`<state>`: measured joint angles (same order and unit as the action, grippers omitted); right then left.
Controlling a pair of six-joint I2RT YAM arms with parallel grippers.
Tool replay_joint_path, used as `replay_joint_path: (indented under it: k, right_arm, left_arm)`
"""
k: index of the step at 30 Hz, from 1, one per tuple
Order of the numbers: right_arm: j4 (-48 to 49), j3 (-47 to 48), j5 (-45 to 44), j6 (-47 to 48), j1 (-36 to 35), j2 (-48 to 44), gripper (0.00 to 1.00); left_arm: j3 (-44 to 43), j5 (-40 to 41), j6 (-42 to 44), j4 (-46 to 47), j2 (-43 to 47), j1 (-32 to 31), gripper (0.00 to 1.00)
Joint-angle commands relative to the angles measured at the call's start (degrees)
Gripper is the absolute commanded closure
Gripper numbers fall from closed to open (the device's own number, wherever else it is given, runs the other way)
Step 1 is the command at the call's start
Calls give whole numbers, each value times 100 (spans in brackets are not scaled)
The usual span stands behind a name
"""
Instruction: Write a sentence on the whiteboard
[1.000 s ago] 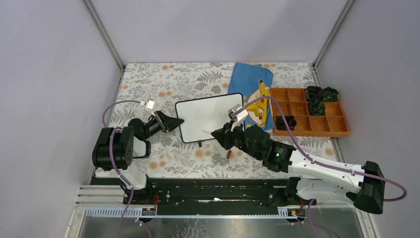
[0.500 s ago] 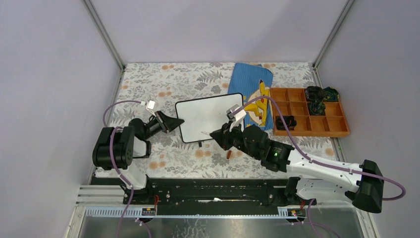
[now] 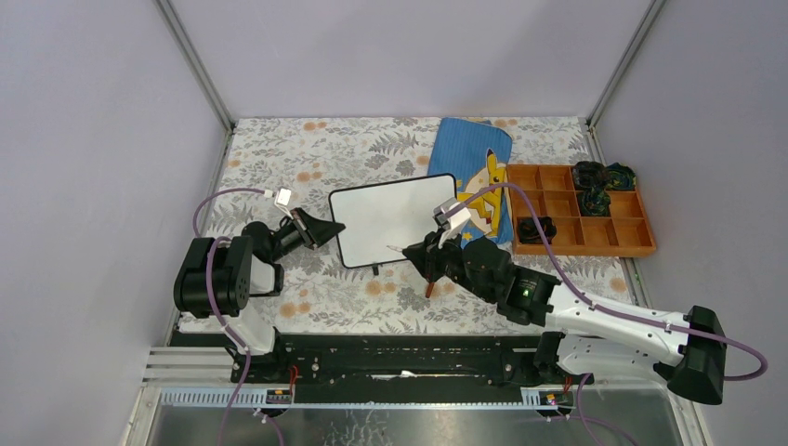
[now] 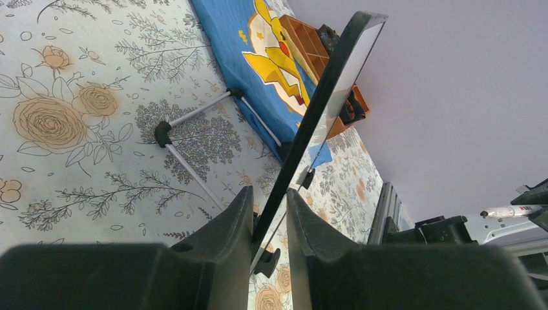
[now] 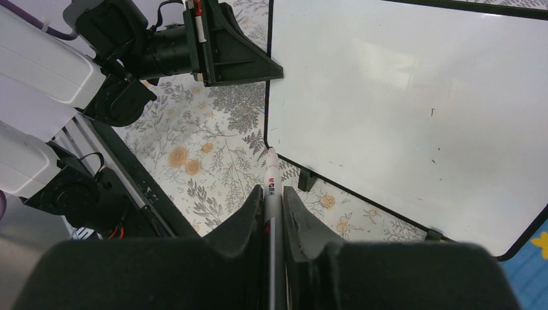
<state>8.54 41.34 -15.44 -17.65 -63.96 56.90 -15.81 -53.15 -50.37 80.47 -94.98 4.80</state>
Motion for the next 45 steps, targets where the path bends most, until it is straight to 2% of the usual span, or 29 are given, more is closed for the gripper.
replay_joint_path:
  k: [1, 12, 20, 34, 45]
  right_arm:
    - [134, 6, -150, 103, 16, -88, 100]
    - [262, 81, -313, 214, 16, 160, 100]
    - [873, 363, -1787, 999, -464, 1058, 100]
    - [2562, 915, -2017, 1431, -538, 2486, 100]
    - [2800, 1693, -2129, 1573, -538, 3432, 100]
  left_arm:
    - [43, 72, 141, 259, -47, -49, 72]
    - [31, 109, 185, 192, -33, -52, 78]
    - [17, 120, 232, 114, -19, -66, 80]
    - [-16, 111, 317, -31, 15, -62, 87]
    - [-5, 122, 352, -64, 61, -71, 94]
